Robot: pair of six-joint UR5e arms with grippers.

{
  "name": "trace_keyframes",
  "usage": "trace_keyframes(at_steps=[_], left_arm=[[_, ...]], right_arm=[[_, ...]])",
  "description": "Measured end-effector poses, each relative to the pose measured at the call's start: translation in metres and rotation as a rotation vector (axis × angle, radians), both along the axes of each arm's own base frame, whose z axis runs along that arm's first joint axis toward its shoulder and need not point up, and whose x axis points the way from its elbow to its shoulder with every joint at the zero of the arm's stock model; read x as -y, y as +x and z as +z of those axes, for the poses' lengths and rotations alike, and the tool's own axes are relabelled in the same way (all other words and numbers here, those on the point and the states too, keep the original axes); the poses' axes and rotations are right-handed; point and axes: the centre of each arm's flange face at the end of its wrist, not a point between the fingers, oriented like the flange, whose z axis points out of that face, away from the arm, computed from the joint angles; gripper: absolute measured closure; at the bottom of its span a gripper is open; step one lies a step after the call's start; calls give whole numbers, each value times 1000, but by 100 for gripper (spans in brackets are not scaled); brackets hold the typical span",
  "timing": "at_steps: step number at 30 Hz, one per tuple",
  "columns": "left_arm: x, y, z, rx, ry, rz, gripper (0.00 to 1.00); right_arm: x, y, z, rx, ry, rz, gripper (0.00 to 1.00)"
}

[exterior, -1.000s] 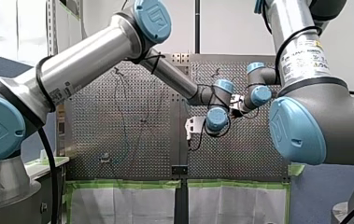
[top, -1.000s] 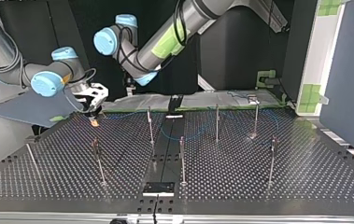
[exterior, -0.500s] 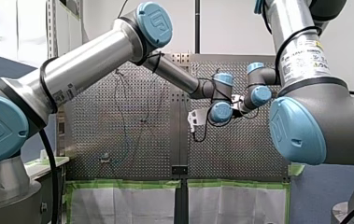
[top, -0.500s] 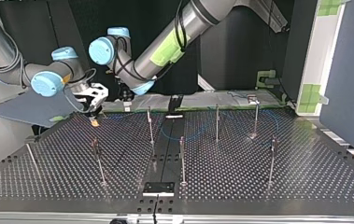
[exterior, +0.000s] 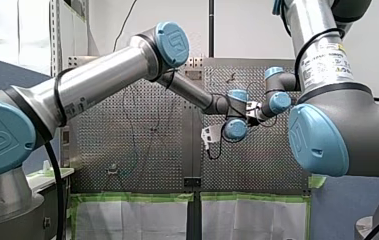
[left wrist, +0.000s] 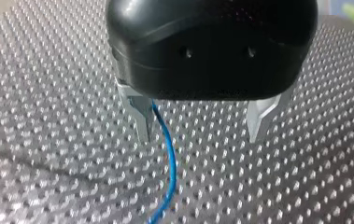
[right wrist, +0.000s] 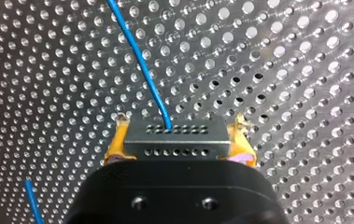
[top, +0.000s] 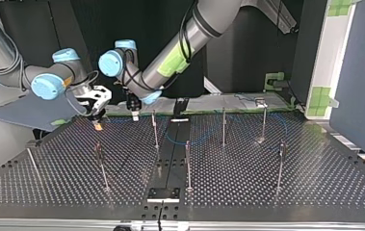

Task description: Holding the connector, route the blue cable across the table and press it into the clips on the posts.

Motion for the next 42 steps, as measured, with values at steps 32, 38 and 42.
trace_keyframes(at_steps=[32,38,42], left_arm=[[-9,25,-1,-15,-20,-24,99],[-4,16,1,-26,-16,-35,99],[-2,14,7,-32,-27,-28,99]], right_arm=[[0,1,0,7,-1,17,100],[0,1,0,7,-1,17,100],[0,0,2,8,-2,16,100]])
